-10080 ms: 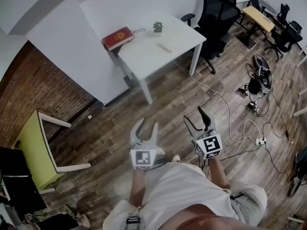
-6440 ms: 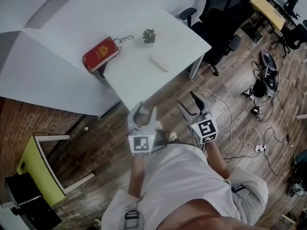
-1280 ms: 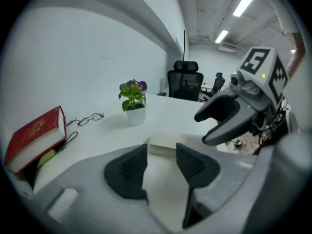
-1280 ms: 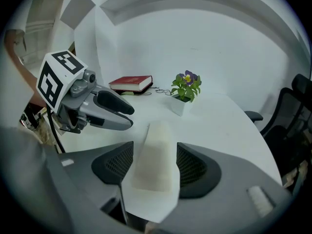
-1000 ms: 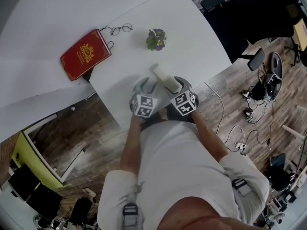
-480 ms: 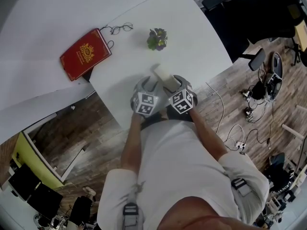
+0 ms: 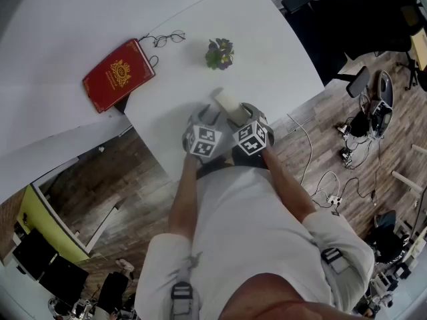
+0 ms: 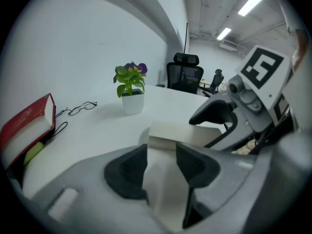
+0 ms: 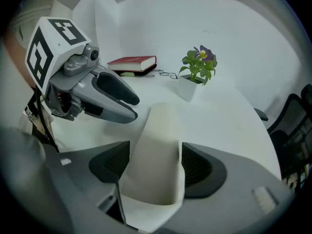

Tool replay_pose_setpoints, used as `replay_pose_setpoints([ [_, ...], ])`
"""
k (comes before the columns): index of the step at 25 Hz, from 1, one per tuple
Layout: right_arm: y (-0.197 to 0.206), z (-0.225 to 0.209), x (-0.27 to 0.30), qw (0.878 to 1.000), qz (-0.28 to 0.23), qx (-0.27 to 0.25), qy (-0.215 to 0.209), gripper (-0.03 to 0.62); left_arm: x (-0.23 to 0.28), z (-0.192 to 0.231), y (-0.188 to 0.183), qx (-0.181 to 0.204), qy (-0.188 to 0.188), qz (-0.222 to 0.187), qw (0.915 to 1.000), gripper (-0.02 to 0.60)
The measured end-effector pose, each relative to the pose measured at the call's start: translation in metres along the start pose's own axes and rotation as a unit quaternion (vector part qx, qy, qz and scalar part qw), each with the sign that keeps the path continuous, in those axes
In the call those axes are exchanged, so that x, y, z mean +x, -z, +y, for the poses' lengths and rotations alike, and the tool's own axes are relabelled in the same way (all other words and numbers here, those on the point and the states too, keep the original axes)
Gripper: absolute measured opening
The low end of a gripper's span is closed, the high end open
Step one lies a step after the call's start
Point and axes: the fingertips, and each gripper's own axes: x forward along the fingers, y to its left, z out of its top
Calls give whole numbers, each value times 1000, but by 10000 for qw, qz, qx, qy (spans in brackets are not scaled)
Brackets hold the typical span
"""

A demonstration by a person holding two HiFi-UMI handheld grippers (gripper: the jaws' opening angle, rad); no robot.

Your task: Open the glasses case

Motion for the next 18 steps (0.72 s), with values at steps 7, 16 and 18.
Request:
replay_pose_setpoints([
  [7, 4, -1, 4, 9999, 114, -3, 28, 322, 7, 0, 6, -16, 79, 62, 9999, 186],
  [16, 3, -2, 1, 9996, 80, 205, -157, 321, 15, -3, 6, 25, 162, 142, 9998, 186],
  [18, 2, -3, 0, 9994, 47, 284, -215, 321, 17, -5, 6, 55, 187, 156, 9997, 186],
])
